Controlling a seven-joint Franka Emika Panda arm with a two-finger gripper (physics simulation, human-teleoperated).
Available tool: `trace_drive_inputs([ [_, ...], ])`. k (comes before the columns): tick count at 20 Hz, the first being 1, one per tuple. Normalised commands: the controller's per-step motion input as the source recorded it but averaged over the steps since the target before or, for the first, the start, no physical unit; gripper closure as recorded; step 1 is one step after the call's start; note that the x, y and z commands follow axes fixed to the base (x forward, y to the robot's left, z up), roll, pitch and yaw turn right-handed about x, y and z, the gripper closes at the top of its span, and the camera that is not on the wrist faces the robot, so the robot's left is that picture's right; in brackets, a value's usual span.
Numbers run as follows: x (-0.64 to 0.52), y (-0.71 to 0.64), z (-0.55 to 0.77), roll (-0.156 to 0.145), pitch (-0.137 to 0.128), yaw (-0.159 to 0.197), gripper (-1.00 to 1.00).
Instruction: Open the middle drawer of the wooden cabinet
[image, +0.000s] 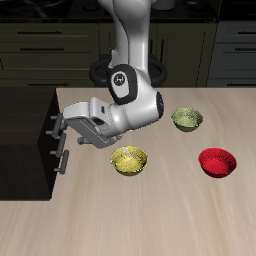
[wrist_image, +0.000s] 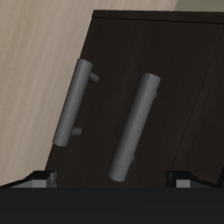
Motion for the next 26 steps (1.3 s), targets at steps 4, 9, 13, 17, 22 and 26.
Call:
trace_drive_inputs([
  [4, 0.04, -0.1, -0.11, -0.03, 0.008, 0.008, -1.0],
  [9, 0.07, -0.17, 0.04, -0.022, -0.014, 0.019, -1.0],
  [13, 0.03, -0.25, 0.12, -0.044, -0.004, -0.004, -1.0],
  [17, 0.03, -0.2, -0.03, -0.041, 0.016, -0.002, -1.0],
  [22, -0.01, -0.04, -0.01, -0.009, -0.001, 0.006, -1.0],
  [26, -0.01, -0.01, 0.0, -0.005, -0.001, 0.003, -1.0],
])
